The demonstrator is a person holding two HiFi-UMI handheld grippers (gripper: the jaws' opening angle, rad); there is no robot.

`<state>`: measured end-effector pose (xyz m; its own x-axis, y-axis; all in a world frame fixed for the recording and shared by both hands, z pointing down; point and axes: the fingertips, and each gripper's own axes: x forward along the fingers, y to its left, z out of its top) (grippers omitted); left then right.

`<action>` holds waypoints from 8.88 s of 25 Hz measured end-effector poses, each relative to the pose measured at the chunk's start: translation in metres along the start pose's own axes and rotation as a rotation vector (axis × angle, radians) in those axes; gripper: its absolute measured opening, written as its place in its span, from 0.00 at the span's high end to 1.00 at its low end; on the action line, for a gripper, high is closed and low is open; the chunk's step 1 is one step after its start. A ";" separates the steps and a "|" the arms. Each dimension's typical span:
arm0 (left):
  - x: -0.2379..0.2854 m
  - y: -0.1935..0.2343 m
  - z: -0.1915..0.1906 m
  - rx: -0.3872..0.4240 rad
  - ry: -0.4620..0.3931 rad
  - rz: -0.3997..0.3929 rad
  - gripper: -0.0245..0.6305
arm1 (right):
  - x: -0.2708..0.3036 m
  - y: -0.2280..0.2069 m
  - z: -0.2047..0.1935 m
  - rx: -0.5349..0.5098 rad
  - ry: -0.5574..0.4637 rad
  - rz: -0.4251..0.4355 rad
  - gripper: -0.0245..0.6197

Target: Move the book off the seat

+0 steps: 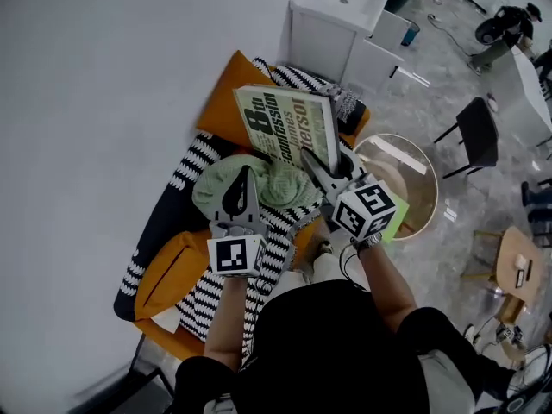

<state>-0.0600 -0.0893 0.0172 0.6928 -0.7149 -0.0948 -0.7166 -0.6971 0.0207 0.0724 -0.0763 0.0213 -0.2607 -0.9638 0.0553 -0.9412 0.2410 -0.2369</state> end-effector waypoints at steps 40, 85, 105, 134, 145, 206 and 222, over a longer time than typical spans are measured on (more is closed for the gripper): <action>-0.003 -0.520 0.030 -0.020 -0.056 -0.665 0.95 | -0.510 -0.200 0.062 0.020 -0.247 -0.602 0.71; 0.137 -0.725 -0.055 -0.139 0.079 -1.057 0.95 | -0.619 -0.393 0.032 0.110 -0.154 -1.025 0.71; 0.179 -0.796 -0.077 -0.061 0.126 -0.621 0.95 | -0.650 -0.532 0.035 0.196 -0.089 -0.636 0.71; 0.198 -0.783 -0.265 -0.100 0.315 -0.446 0.95 | -0.620 -0.606 -0.208 0.551 0.127 -0.616 0.71; 0.195 -0.777 -0.360 -0.110 0.378 -0.485 0.95 | -0.606 -0.627 -0.334 0.688 0.182 -0.656 0.71; 0.179 -0.783 -0.532 -0.145 0.537 -0.571 0.95 | -0.594 -0.708 -0.573 0.934 0.207 -0.716 0.50; 0.180 -0.778 -0.544 -0.146 0.551 -0.593 0.95 | -0.598 -0.716 -0.611 0.937 0.260 -0.828 0.42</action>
<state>0.6659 0.2953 0.5257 0.9208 -0.1225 0.3703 -0.2272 -0.9401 0.2540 0.7708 0.3967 0.7507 0.1945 -0.7113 0.6754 -0.3590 -0.6924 -0.6258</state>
